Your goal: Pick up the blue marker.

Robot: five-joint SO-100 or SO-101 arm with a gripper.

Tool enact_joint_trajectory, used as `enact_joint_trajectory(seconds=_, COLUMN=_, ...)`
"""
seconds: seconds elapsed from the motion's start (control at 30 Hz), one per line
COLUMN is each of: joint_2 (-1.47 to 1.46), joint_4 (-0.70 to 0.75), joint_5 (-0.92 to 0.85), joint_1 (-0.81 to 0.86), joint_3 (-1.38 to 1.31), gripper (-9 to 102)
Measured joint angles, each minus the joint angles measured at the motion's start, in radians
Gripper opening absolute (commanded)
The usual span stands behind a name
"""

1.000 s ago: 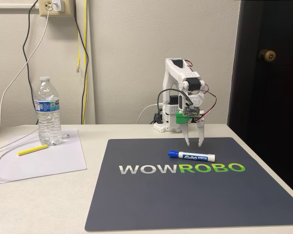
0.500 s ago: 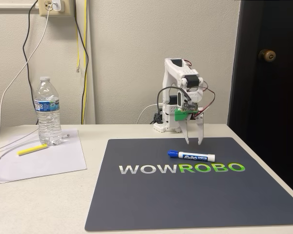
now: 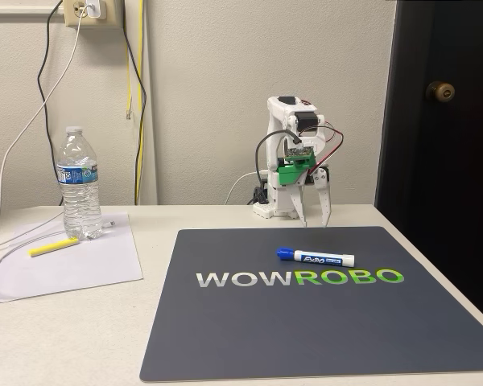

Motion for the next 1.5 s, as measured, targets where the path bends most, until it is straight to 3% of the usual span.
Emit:
enact_joint_trajectory(seconds=0.97, joint_2=-0.028, joint_4=-0.222, joint_5=0.736, joint_1=0.081, joint_3=-0.002, gripper=17)
enact_joint_trajectory(seconds=1.5, joint_2=-0.23, joint_4=0.041, joint_5=0.9, joint_1=0.117, joint_3=-0.242, gripper=20)
